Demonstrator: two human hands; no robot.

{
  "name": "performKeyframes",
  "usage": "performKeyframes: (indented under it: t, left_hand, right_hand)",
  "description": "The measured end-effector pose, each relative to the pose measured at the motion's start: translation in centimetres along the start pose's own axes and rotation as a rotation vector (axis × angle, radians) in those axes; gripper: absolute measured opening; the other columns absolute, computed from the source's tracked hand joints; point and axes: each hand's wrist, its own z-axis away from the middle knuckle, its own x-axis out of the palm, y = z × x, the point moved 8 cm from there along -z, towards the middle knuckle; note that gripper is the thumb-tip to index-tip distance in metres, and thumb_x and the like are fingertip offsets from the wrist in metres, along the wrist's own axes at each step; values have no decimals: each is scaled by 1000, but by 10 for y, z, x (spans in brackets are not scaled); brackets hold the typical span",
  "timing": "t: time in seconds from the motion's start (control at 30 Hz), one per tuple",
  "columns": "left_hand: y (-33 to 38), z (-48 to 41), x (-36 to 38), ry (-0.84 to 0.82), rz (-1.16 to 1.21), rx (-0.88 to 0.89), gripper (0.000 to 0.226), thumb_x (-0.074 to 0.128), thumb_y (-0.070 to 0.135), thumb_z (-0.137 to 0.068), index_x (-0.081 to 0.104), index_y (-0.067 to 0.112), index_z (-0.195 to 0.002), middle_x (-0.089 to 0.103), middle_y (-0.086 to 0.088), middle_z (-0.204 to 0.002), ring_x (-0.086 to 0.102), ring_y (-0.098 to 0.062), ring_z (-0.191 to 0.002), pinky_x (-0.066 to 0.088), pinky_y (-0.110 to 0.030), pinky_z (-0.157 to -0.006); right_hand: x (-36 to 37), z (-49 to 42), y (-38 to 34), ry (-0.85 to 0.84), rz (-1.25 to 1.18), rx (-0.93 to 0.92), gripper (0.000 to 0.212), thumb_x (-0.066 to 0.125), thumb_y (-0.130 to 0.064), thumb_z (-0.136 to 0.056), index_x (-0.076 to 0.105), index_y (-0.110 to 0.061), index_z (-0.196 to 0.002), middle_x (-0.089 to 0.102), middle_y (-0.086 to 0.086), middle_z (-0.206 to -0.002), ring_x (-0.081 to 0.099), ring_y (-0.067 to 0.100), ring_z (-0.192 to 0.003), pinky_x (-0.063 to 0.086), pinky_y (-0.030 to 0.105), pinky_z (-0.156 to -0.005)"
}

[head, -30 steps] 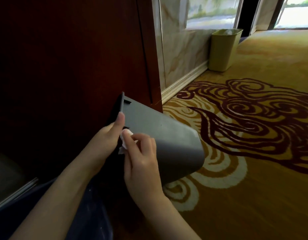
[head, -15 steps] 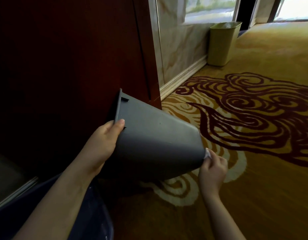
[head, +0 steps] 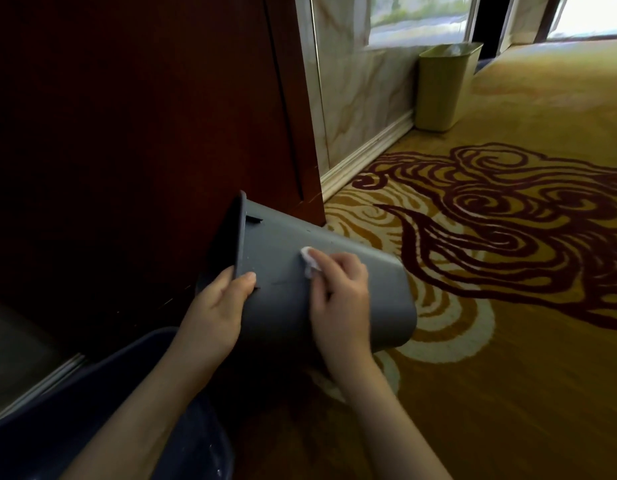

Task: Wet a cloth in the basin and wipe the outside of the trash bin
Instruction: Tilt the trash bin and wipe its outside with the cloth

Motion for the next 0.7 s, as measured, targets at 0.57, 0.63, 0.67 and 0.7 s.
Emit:
performKeyframes:
  t: [0.57, 0.63, 0.67, 0.7]
  left_hand:
    - [-1, -6, 2, 35, 96, -118, 26, 45, 39, -93, 70, 36, -87, 72, -2, -92, 68, -13, -87, 49, -33, -74]
    - [-2, -5, 3, 4, 89, -109, 31, 42, 49, -92, 65, 34, -108, 69, -3, -108, 64, -17, -102, 48, -40, -91]
    - [-2, -6, 3, -11, 85, -100, 38, 41, 52, -92, 62, 32, -115, 68, -3, -113, 63, -18, -107, 45, -43, -97]
    - [-1, -6, 3, -18, 77, -86, 40, 39, 53, -92, 61, 31, -118, 68, -2, -115, 62, -19, -109, 44, -45, -100]
  right_hand:
    - [5, 54, -57, -13, -33, -15, 32, 48, -23, -90, 54, -25, -122, 50, -8, -108, 47, -2, -96, 42, 11, -81]
    - [5, 56, -59, 20, -4, -52, 33, 55, -16, -89, 57, -18, -122, 54, -1, -106, 48, 5, -94, 44, 15, -80]
    - [3, 55, -58, 28, 13, -65, 33, 56, -15, -88, 58, -17, -121, 55, 2, -105, 50, 8, -93, 45, 18, -80]
    - [1, 53, -57, 26, 31, -80, 32, 56, -16, -88, 59, -16, -120, 56, 3, -104, 50, 10, -92, 46, 21, -79]
